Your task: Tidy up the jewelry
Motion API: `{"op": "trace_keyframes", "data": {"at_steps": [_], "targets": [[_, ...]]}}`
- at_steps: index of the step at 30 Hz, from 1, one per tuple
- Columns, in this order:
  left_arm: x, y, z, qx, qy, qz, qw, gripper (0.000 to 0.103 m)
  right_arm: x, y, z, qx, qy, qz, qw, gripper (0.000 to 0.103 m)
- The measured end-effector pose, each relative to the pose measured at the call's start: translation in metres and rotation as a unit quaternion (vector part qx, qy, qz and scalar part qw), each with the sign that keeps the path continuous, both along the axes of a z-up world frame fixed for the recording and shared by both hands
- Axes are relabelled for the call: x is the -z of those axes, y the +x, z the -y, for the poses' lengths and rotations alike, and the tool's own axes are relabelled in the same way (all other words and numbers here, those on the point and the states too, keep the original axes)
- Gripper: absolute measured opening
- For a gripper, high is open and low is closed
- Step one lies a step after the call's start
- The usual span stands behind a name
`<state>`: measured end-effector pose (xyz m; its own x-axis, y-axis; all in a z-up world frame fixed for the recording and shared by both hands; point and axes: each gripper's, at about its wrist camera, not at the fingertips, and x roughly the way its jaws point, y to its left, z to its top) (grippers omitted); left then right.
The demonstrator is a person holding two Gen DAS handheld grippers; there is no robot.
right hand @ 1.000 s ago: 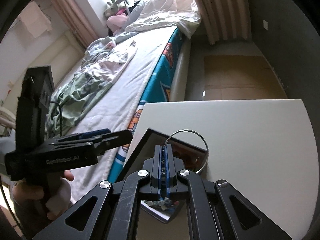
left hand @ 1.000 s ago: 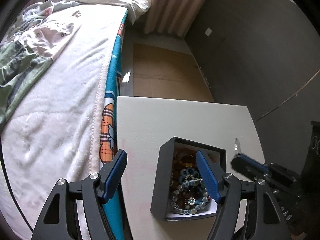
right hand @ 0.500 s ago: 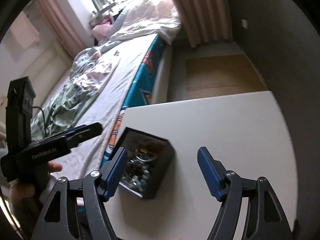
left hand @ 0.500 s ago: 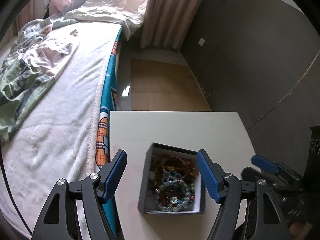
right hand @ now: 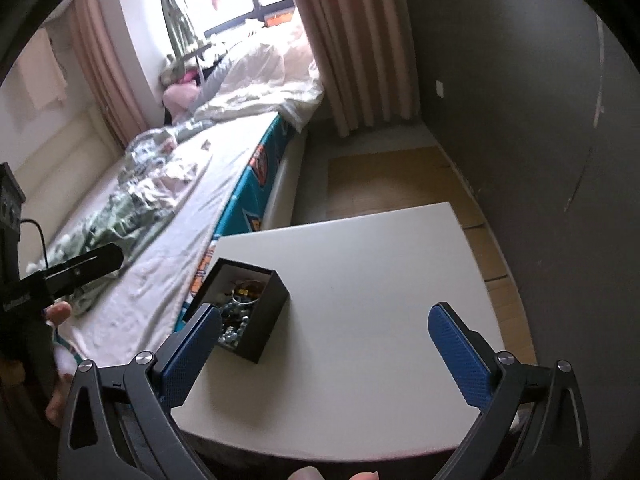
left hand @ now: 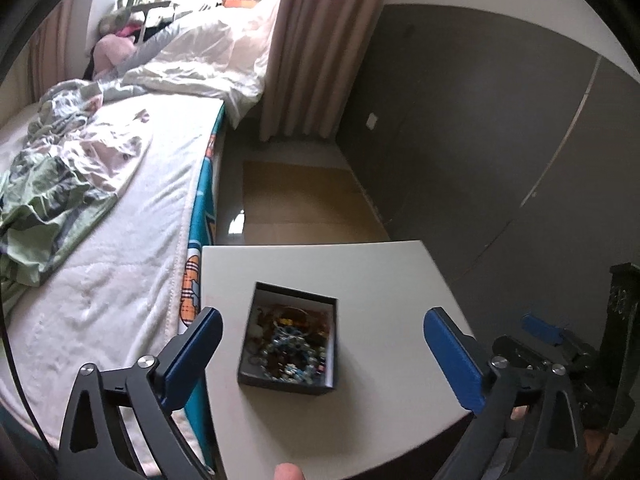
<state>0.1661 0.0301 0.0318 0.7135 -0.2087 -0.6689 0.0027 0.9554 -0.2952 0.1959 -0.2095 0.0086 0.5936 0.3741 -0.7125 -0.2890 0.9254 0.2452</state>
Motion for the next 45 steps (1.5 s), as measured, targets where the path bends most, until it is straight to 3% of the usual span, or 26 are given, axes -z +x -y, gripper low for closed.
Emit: {"op": "trace_keyframes", "data": {"at_steps": [5, 12, 28, 36, 41, 45], "targets": [[-0.018, -0.029, 0.020, 0.010, 0.008, 0.028, 0.9995, 0.103, -0.013, -0.033, 0.030, 0.013, 0.023, 0.017, 1.000, 0.103], [-0.033, -0.071, 0.046, 0.029, 0.007, 0.057, 0.9979, 0.103, -0.021, -0.083, 0.058, 0.028, 0.001, 0.036, 0.999, 0.103], [-0.043, -0.147, 0.079, 0.052, 0.054, 0.083, 0.9937, 0.103, -0.047, -0.168, 0.092, 0.044, -0.006, 0.055, 0.998, 0.103], [-0.040, -0.176, 0.091, 0.053, 0.081, 0.098, 0.9904, 0.103, -0.057, -0.190, 0.091, 0.037, -0.005, 0.080, 0.996, 0.103], [-0.038, -0.180, 0.096, 0.056, 0.101, 0.104, 0.9878, 0.103, -0.053, -0.193, 0.092, 0.032, 0.007, 0.071, 0.997, 0.103], [-0.038, -0.181, 0.096, 0.056, 0.095, 0.106, 0.9883, 0.103, -0.046, -0.192, 0.091, 0.034, 0.006, 0.065, 0.997, 0.103]]}}
